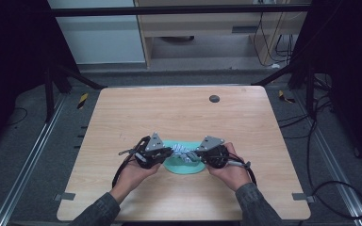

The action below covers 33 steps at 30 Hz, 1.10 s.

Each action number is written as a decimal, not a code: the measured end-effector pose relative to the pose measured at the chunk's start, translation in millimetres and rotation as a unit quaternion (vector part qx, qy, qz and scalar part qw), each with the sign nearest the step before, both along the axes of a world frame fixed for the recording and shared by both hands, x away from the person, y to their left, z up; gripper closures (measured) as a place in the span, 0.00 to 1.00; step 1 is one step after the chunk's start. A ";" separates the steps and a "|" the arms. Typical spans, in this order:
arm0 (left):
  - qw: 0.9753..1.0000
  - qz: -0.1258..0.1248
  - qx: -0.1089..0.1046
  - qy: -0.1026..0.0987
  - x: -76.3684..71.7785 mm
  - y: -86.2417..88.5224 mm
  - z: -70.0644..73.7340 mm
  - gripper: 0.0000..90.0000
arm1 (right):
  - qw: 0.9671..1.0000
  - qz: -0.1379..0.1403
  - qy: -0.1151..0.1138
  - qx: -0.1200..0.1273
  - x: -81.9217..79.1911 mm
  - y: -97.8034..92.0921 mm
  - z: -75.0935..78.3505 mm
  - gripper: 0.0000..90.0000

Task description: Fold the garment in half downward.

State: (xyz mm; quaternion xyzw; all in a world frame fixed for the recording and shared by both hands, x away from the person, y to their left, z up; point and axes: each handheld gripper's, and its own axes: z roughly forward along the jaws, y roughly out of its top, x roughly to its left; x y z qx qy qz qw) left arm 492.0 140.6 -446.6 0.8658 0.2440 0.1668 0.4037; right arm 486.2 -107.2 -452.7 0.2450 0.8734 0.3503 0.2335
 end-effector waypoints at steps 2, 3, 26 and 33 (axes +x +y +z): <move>1.000 0.001 -0.005 0.004 -1.0 0.5 -3.0 0.93 | 1.000 0.001 0.004 0.000 -2.2 -0.8 -2.6 0.89; 1.000 0.001 -0.007 0.007 -1.1 0.6 -4.2 0.93 | 1.000 0.000 0.004 -0.001 -2.7 -0.9 -3.3 0.89; 1.000 -0.011 -0.008 0.004 -8.6 2.8 -5.9 0.92 | 1.000 0.007 0.027 -0.001 -9.8 0.8 -7.9 0.81; 1.000 -0.018 -0.002 0.008 -14.7 3.5 -11.3 0.92 | 0.999 0.015 0.034 -0.005 -17.4 0.9 -12.3 0.93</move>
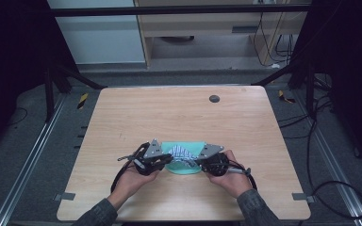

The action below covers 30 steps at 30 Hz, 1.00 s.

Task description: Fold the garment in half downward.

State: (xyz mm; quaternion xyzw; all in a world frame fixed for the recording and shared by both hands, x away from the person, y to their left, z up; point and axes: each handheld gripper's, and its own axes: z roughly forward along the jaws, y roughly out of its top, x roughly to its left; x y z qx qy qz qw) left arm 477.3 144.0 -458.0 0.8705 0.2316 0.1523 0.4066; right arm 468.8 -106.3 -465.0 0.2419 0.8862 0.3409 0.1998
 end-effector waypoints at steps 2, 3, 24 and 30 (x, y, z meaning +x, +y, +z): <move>1.000 -0.004 0.007 -0.002 -2.4 -0.3 -1.7 0.92 | 1.000 0.003 0.000 -0.001 -2.4 -0.3 -0.7 0.95; 1.000 -0.004 0.007 -0.002 -2.4 -0.3 -1.7 0.92 | 1.000 0.003 0.000 -0.001 -2.4 -0.3 -0.7 0.95; 1.000 -0.009 0.017 0.015 -14.0 5.7 -21.5 0.94 | 0.999 0.035 0.013 -0.026 -17.6 5.3 -9.5 0.97; 0.999 -0.017 0.021 0.018 -18.5 4.4 -24.6 0.94 | 0.999 0.039 0.016 -0.030 -20.7 4.0 -11.8 0.97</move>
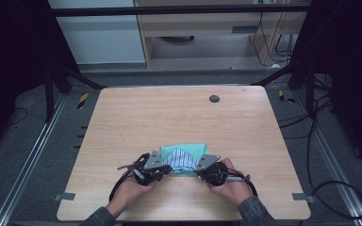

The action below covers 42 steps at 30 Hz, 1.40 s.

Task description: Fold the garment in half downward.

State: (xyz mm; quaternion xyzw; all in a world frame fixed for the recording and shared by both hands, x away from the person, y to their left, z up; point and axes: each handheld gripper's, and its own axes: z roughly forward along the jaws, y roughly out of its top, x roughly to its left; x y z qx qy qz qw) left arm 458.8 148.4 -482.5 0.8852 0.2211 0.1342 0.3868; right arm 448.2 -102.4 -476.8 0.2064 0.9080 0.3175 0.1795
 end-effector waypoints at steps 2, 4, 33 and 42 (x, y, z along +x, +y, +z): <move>1.000 -0.002 0.000 0.001 -1.0 0.0 -0.5 0.94 | 1.000 -0.001 0.002 0.000 -0.9 -0.5 -0.2 0.97; 1.000 -0.003 -0.003 0.004 -2.4 -0.2 -1.8 0.94 | 1.000 0.001 0.000 -0.002 -1.6 -1.3 -0.4 0.97; 1.000 -0.012 -0.003 0.015 -17.0 0.0 -5.1 0.94 | 1.000 0.023 -0.002 -0.019 -18.6 -2.7 2.3 0.97; 1.000 -0.018 0.011 0.017 -20.5 -1.5 -10.4 0.94 | 0.999 0.029 0.004 -0.029 -21.8 -1.3 -4.6 0.97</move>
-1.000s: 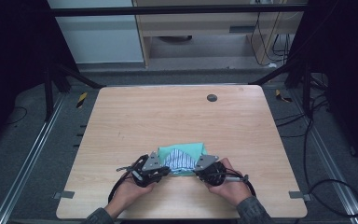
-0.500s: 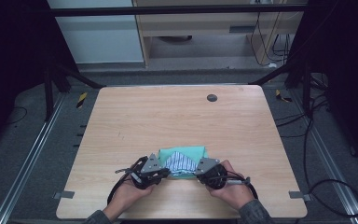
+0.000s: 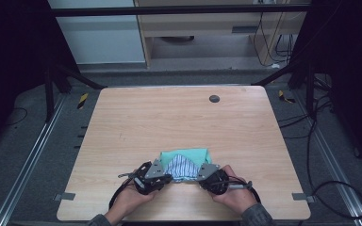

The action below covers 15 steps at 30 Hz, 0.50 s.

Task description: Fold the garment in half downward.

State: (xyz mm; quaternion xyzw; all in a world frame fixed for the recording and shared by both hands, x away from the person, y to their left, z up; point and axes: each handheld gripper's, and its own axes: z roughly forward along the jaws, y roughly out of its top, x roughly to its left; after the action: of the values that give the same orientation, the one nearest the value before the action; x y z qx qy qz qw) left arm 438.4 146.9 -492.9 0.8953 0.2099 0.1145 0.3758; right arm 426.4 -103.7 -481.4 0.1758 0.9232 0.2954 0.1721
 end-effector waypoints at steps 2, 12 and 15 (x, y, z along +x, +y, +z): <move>1.000 -0.003 0.003 0.002 -1.0 -0.2 -0.5 0.94 | 1.000 0.002 0.002 -0.002 -1.0 0.2 -1.0 0.97; 1.000 -0.003 -0.004 0.009 -5.9 0.6 0.8 0.93 | 1.000 0.001 0.004 -0.004 -4.0 -0.6 0.4 0.94; 1.000 0.004 -0.019 0.010 -9.9 4.2 4.9 0.81 | 1.000 -0.006 0.004 0.005 -6.3 -4.1 3.0 0.78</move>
State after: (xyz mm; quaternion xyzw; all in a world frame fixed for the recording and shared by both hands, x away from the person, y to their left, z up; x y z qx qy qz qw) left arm 428.5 151.1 -488.0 0.8881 0.2195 0.1034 0.3903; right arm 420.1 -107.8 -478.4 0.1838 0.9211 0.2986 0.1694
